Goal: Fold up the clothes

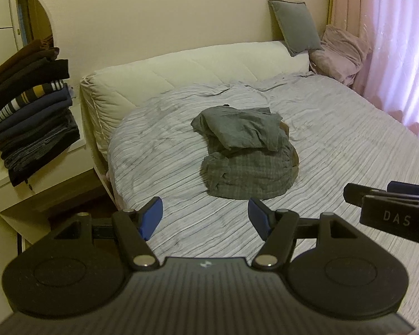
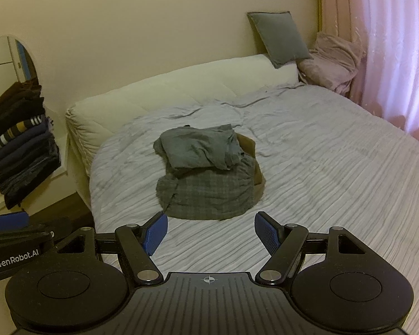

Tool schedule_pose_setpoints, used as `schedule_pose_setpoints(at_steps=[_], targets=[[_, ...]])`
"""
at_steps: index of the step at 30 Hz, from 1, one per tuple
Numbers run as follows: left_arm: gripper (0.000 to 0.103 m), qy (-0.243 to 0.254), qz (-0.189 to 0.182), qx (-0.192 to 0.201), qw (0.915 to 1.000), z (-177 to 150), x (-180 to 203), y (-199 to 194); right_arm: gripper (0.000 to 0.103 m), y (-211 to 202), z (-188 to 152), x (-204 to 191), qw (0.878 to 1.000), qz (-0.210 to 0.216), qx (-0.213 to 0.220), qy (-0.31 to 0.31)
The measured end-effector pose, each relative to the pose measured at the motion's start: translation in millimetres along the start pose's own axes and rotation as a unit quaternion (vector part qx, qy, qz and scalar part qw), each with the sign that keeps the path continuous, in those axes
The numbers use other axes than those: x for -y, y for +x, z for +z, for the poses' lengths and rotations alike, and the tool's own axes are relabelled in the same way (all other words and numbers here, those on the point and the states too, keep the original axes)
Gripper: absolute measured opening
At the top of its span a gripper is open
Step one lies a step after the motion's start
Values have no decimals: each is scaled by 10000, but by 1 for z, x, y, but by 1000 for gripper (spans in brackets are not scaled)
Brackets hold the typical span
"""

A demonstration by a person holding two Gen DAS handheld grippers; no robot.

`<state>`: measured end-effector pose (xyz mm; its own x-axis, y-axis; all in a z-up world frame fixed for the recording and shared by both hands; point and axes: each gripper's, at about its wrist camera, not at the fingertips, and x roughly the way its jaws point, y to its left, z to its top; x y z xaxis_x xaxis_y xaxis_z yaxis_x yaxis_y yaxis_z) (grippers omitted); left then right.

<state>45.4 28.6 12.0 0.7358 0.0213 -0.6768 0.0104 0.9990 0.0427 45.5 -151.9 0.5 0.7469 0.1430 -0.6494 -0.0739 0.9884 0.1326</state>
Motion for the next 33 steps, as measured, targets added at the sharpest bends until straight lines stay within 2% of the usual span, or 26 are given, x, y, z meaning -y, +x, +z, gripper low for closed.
schedule_pose_setpoints(at_steps=[11,17,25,33], targets=[[64,118,-90,-59,9999,29,-4,42,73,36,22,4,9998,-114,-100,160],[64,140,-232,-192,9994,46,-9,81,73,67,32,12,9991,-153,-135,359],[63,250,-563,-526,9967,76,-12,160,73,128,48,40,9943,-234,-363,977],[63,371,-999,-767,9913,113,-11,249,72,204,74,65,9808,-190,-590,1847]])
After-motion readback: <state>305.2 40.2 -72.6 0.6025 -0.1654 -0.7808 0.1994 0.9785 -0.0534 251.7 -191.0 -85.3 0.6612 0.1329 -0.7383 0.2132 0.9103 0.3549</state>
